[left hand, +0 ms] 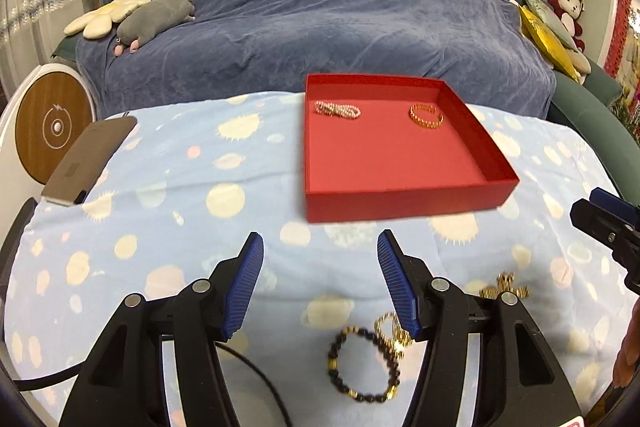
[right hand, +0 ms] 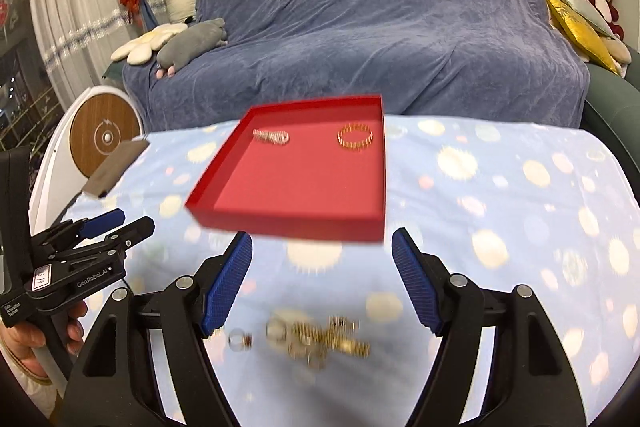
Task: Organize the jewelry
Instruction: 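Withdraw both tools from the red box toward the remaining jewelry, then grasp the black bead bracelet with the left tool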
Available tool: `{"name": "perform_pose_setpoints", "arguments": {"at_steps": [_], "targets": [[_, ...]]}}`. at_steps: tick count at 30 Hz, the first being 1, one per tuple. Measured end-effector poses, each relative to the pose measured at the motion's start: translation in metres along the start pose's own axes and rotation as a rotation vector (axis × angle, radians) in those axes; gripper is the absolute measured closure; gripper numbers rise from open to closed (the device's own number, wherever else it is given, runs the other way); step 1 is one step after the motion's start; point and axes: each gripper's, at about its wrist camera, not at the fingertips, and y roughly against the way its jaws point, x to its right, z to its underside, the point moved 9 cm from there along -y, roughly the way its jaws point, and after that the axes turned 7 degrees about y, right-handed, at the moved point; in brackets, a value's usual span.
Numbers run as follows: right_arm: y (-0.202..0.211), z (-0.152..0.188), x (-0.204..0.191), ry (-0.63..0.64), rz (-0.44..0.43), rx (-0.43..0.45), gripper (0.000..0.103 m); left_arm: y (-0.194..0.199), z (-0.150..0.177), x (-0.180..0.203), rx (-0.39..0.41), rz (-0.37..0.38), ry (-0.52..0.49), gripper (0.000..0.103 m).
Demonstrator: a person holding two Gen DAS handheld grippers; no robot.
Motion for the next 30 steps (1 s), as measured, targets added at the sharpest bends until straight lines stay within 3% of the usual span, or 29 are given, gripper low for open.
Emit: {"name": "perform_pose_setpoints", "arguments": {"at_steps": [4,10,21,25,28,30], "targets": [[0.011,0.036,-0.004,0.012,0.021,-0.022,0.033,0.004,0.038,-0.005,-0.023,-0.007,0.038,0.046],[-0.007,0.071,-0.004,0.049,0.037,-0.088,0.034,-0.013,0.065,-0.009,-0.064,-0.023,0.037,0.046],[-0.023,0.086,-0.012,0.063,0.013,-0.135,0.034,-0.036,0.09,-0.016,-0.137,-0.009,0.038,0.047],[-0.025,0.086,-0.016,0.07,0.011,-0.139,0.034,-0.041,0.094,-0.011,-0.15,-0.002,0.022,0.054],[-0.025,0.086,-0.016,0.07,0.014,-0.139,0.034,-0.042,0.093,-0.007,-0.141,-0.003,0.003,0.065],[-0.026,0.086,-0.015,0.067,0.014,-0.142,0.034,-0.042,0.093,-0.005,-0.137,0.004,-0.004,0.082]]}}
